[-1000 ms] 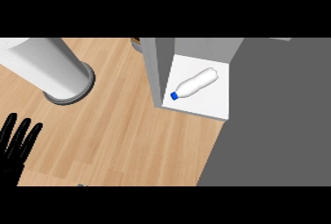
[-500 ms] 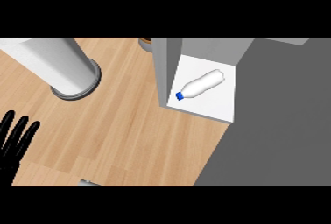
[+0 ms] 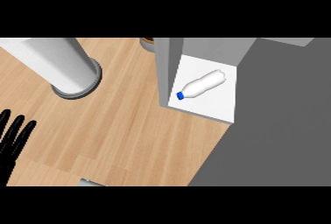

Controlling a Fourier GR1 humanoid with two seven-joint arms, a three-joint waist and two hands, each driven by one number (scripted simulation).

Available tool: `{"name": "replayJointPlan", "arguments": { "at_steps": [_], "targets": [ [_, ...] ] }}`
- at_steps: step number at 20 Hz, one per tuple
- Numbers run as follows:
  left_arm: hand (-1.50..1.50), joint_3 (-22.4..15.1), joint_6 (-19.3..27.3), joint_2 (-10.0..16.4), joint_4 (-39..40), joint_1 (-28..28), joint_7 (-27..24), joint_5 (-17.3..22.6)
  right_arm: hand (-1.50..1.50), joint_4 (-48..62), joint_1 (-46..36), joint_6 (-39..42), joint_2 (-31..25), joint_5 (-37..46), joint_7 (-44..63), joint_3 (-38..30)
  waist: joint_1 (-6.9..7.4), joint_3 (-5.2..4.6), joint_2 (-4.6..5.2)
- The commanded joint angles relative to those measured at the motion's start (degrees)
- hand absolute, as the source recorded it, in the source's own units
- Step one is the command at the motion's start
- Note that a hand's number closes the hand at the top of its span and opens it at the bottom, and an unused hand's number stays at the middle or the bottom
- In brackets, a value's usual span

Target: Pick up the bottled water, place it into the cabinet and close the cabinet

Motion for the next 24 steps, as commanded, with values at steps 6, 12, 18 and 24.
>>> {"name": "replayJointPlan", "arguments": {
  "at_steps": [6,12,18,24],
  "targets": [
    [-1.50,1.13,-0.98,0.39,0.50,-0.89,-0.13,0.67,1.50,2.40,-3.22,-1.96,5.86,-3.05,5.67,6.02,-0.01,0.14,1.59],
    [-1.50,1.27,-2.15,0.79,0.73,-1.32,0.01,0.85,1.50,4.90,-3.35,-0.82,7.21,-9.02,5.59,6.95,2.55,0.31,2.83],
    [-1.50,2.13,-2.85,1.41,0.80,-1.60,-0.09,0.98,1.50,6.83,-5.30,-3.90,10.03,-11.81,7.51,2.43,2.59,0.38,2.64],
    [-1.50,2.17,-2.68,1.28,1.98,-2.74,0.56,1.58,1.50,10.83,-15.93,-4.54,11.20,-10.17,13.64,-2.60,1.22,0.39,2.04]
  ]
}}
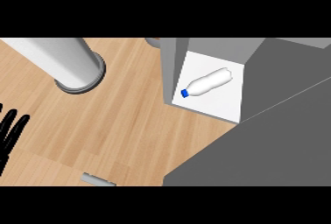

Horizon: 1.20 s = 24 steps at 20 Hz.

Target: Pick up the bottled water, place it into the cabinet and close the cabinet

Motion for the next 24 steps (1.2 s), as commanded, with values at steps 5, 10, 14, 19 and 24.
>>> {"name": "replayJointPlan", "arguments": {
  "at_steps": [5,10,14,19,24],
  "targets": [
    [-1.50,0.39,-0.63,0.34,1.34,-0.65,0.60,0.61,1.50,9.29,-14.54,-4.05,5.18,1.06,10.17,-2.53,-0.62,0.12,-0.80],
    [-1.50,0.65,-0.40,0.23,1.75,-0.76,1.00,1.37,1.50,17.88,-24.16,-6.03,8.93,0.65,15.10,-5.14,-0.81,0.41,-1.06],
    [-1.50,0.45,-1.19,-0.27,3.36,-0.47,0.45,0.76,1.50,24.85,-31.20,-8.04,13.27,-0.54,18.67,-6.22,-1.52,0.45,-1.20],
    [-1.50,0.91,-1.47,-0.95,4.67,-0.45,0.16,1.52,1.50,37.49,-43.55,-13.43,20.71,1.27,22.10,-9.61,-2.70,0.74,-1.44],
    [-1.50,2.94,-1.73,0.13,5.17,0.41,-0.08,1.83,1.50,48.82,-54.69,-22.56,21.12,6.49,19.82,-16.06,-3.91,1.10,-1.95]
  ]
}}
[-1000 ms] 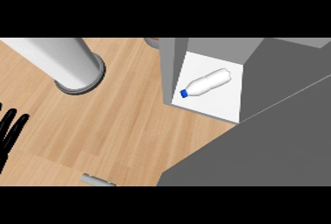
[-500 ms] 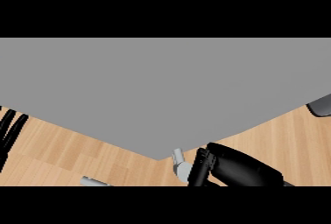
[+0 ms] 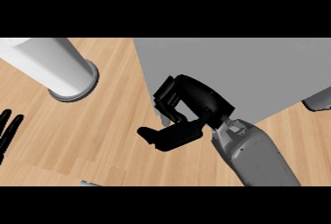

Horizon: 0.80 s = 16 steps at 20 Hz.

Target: Pick up the bottled water, place it into the cabinet and close the cabinet

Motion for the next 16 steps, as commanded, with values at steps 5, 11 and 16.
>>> {"name": "replayJointPlan", "arguments": {
  "at_steps": [5,11,16],
  "targets": [
    [-1.50,0.70,-1.08,-0.84,1.65,0.35,-1.07,-0.13,1.50,17.13,-16.47,-13.61,2.63,3.10,-3.53,-6.90,-1.42,0.01,0.00],
    [-1.50,0.99,-2.04,-1.23,1.18,1.60,-1.97,-0.56,1.50,22.16,-17.35,-20.54,2.67,2.21,-6.58,-7.43,-1.61,0.12,-0.01],
    [-1.50,1.84,-1.17,-0.84,1.01,2.02,-1.41,0.20,-1.50,25.97,-19.77,-24.03,2.67,-3.16,-9.18,-7.63,-3.21,0.24,0.25]
  ]
}}
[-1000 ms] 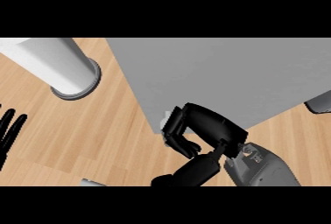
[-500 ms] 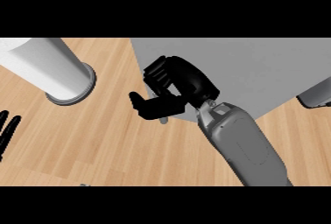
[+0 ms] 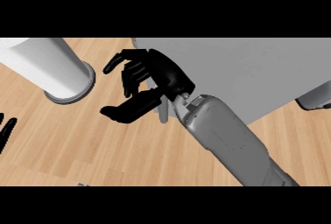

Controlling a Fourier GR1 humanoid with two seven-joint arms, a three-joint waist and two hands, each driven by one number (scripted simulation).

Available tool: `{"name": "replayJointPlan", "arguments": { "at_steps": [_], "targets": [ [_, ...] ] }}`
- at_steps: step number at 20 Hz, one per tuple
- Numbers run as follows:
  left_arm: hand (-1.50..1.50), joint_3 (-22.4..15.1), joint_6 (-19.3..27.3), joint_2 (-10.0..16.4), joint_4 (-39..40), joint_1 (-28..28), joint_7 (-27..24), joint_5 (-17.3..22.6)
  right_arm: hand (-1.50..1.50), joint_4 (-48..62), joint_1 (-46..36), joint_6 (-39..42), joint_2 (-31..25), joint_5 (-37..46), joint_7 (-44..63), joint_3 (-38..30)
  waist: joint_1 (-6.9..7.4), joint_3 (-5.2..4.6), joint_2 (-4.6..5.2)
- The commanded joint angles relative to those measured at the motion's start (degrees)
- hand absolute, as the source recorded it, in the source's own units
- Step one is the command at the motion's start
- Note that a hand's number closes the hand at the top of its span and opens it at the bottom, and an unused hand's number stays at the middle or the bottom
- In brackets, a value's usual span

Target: Pick up the bottled water, place it into the cabinet and close the cabinet

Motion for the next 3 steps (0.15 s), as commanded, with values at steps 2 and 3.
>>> {"name": "replayJointPlan", "arguments": {
  "at_steps": [2,3],
  "targets": [
    [-1.50,0.25,-0.54,0.13,-0.51,1.27,-0.09,-0.02,-1.50,8.73,-6.70,-9.23,-0.11,-0.90,-3.62,-9.51,-1.72,1.08,0.48],
    [-1.50,0.35,0.23,-0.36,-1.19,1.21,-0.19,0.40,-1.50,10.02,-6.64,-9.51,-0.11,-1.82,-5.39,-8.61,-2.18,1.17,0.57]
  ]
}}
